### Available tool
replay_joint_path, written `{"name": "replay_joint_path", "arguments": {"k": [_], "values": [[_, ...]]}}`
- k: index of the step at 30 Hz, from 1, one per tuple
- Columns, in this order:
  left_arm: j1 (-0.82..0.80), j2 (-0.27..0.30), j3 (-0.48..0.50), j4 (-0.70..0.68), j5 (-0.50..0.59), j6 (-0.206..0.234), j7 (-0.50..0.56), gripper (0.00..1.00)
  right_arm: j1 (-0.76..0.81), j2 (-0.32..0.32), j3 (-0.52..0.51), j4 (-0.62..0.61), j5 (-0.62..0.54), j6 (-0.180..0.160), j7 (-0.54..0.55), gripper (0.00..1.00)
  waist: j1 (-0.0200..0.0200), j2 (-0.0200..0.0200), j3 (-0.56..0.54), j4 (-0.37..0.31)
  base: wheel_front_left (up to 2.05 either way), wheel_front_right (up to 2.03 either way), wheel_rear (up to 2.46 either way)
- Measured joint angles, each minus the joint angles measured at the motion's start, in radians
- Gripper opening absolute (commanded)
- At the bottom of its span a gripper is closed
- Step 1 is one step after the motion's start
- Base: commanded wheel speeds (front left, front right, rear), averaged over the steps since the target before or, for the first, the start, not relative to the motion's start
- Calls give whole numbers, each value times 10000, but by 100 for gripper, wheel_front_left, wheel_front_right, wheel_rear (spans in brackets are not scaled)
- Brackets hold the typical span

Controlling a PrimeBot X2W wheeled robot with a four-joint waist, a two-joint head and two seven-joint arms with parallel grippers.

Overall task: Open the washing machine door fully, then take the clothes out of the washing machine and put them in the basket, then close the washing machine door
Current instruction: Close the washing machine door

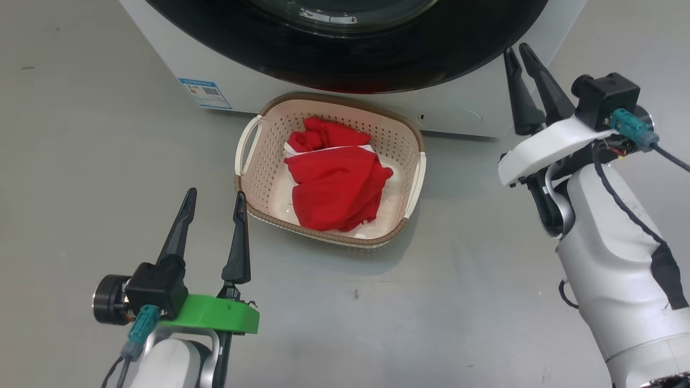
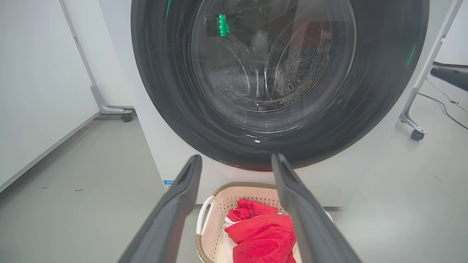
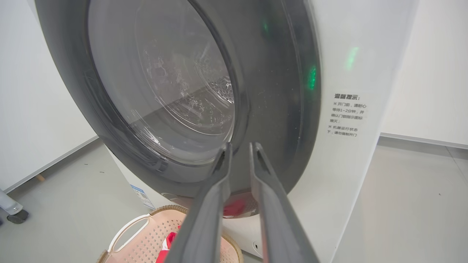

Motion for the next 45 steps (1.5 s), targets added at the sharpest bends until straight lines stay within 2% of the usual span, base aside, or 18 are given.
{"name": "replay_joint_path", "arguments": {"k": [1,2,13,20,28,45], "values": [[2,0,10,13,2,0,0,100,146,27,6,-56,10,0,0,98,0,0,-58,-58,0,0,0],[5,4,23,40,4,-2,0,100,291,54,-10,-150,13,0,0,100,0,0,-118,-117,0,0,0],[295,115,48,424,33,-100,0,100,1991,230,-635,-1200,280,-23,-4,100,0,0,-813,-777,0,0,0],[561,150,46,675,13,-104,0,100,3368,305,-903,-1691,290,-244,-6,100,0,0,-1320,-1104,0,0,0],[1092,265,84,903,-40,-188,0,100,4648,403,-995,-2119,242,-443,-6,100,0,0,-1909,-1452,0,0,0],[1970,313,-159,1020,-174,-353,46,100,6831,556,-897,-2800,167,-610,-4,100,0,0,-3177,-1861,0,0,0]]}}
